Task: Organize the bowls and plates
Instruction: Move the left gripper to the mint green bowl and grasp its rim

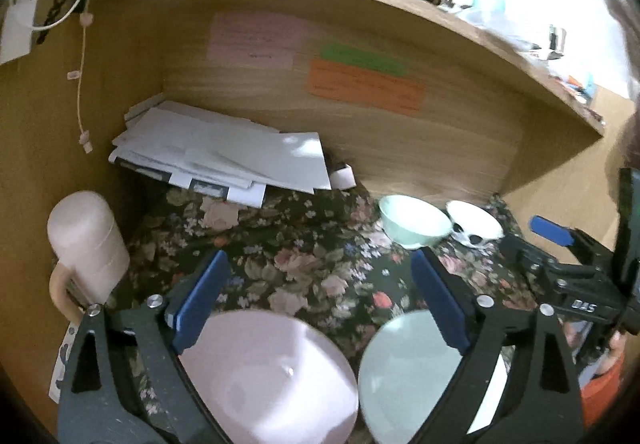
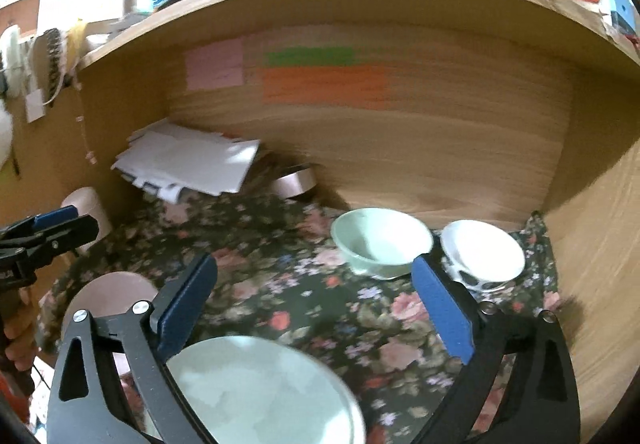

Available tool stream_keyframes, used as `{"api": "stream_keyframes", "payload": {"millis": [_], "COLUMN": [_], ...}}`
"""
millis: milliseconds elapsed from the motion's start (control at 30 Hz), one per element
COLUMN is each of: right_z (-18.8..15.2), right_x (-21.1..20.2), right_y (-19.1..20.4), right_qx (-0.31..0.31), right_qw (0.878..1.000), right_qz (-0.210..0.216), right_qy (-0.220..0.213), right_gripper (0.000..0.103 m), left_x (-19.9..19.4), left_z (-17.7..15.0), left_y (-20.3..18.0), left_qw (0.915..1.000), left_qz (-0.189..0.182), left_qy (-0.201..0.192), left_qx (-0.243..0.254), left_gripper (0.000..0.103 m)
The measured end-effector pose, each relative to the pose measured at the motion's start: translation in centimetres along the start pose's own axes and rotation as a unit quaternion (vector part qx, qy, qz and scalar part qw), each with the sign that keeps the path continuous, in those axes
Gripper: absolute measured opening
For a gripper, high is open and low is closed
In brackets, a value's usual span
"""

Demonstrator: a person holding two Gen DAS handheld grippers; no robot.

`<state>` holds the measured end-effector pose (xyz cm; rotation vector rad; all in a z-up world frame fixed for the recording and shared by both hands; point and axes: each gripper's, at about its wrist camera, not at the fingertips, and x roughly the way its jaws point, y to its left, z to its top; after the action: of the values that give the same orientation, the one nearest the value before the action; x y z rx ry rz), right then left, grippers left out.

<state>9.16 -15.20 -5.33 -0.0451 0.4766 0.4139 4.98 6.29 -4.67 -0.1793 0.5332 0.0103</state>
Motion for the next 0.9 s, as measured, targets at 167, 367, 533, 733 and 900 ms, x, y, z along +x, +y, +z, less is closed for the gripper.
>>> {"api": "stream_keyframes", "payload": {"millis": [167,367,533,733,900], "right_z": [0.4,0.4,0.2,-0.3,-0.9], "right_x": [1.6,5.0,8.0,12.4,15.5], "right_y": [-2.7,-5.7,-7.4,-9.3,-10.9], "right_qx": [0.005,0.025,0.031,0.040,0.063], "right_qw": [1.000,0.999,0.997,0.993,0.988], "right_qz": [-0.023,-0.033,-0.043,-0.056,-0.042], "right_qy": [0.006,0.035,0.060,0.093,0.134], "right_gripper": [0.098,0.098,0.098,0.095,0.077], "left_x": [3.1,6.2,9.0,12.3,15.1], "left_z": [1.1,1.7,2.1,2.1,1.3], "left_y": [-1.4,-3.2,-4.4,-5.2,-5.9], "left_qw": [0.9997,0.9988,0.9969,0.9943,0.9884], "left_qz": [0.011,0.015,0.014,0.021,0.046], "left_qy": [0.023,0.040,0.065,0.093,0.129], "left_qx": [0.004,0.026,0.041,0.048,0.066], "left_gripper": [0.096,0.096,0.096,0.096,0.096]}}
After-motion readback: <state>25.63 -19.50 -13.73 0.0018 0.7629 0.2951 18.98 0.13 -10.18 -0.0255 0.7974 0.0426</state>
